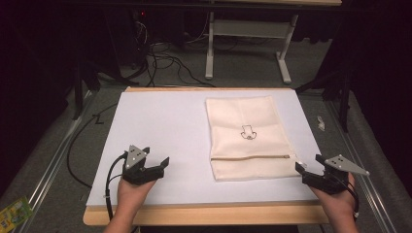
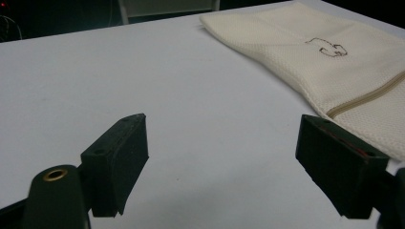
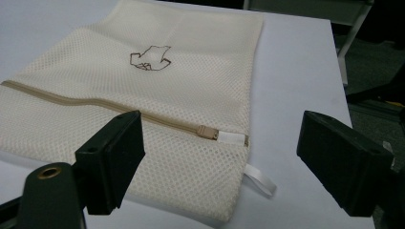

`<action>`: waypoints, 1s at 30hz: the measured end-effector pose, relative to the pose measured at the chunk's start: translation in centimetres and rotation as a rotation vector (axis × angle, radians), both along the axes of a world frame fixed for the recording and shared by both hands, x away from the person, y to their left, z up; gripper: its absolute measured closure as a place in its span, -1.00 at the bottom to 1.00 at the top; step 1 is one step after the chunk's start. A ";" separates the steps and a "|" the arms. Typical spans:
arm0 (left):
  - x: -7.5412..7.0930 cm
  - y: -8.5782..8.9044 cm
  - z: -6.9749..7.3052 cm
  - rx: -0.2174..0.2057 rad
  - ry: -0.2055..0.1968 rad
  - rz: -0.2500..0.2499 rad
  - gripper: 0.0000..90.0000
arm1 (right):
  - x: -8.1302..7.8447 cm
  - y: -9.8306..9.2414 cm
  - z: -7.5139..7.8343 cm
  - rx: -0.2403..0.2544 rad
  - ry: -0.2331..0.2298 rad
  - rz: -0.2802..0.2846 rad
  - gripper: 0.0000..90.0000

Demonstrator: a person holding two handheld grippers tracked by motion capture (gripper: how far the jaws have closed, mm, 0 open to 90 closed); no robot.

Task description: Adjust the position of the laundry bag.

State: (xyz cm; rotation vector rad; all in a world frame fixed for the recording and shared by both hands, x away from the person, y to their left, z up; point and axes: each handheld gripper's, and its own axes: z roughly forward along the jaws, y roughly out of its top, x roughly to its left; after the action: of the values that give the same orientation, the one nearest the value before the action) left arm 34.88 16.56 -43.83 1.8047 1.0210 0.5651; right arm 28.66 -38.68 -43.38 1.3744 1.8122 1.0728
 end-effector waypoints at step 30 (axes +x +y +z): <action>0.5 -10.0 -2.5 0.053 0.159 -0.238 -0.19 | 4.3 0.1 -4.0 -0.052 0.256 0.022 0.90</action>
State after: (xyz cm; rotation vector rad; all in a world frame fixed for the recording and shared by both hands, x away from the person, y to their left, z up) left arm 35.37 6.55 -46.28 2.0097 0.8851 0.3089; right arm 32.94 -38.62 -47.33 1.5207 2.0256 0.8864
